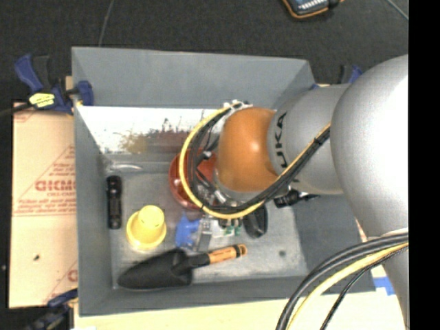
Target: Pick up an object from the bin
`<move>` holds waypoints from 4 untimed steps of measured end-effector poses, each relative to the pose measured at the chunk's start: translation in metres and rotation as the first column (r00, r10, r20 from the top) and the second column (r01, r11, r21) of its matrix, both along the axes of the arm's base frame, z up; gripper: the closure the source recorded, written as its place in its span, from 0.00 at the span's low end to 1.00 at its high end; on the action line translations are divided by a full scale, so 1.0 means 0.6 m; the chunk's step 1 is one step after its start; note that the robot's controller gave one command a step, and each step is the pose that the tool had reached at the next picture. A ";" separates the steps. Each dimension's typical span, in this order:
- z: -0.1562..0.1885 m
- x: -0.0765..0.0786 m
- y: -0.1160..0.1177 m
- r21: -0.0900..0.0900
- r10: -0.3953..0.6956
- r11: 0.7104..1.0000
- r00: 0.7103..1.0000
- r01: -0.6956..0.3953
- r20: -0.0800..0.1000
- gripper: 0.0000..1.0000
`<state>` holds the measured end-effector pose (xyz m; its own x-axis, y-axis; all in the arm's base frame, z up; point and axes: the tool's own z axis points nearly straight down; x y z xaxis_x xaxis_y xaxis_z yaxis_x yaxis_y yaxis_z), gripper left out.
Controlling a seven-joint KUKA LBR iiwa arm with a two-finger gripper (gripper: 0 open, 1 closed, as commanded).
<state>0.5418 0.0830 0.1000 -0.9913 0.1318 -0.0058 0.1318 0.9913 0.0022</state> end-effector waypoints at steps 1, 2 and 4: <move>-0.048 0.015 -0.025 -0.010 0.291 0.957 0.956 -0.291 0.026 0.00; -0.043 0.009 -0.038 0.001 0.078 0.997 0.997 -0.078 0.020 1.00; -0.022 0.007 -0.039 0.001 0.077 0.997 0.997 -0.077 0.015 1.00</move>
Offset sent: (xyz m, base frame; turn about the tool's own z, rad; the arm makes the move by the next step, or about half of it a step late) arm 0.0008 -0.0236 -0.0300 -0.0754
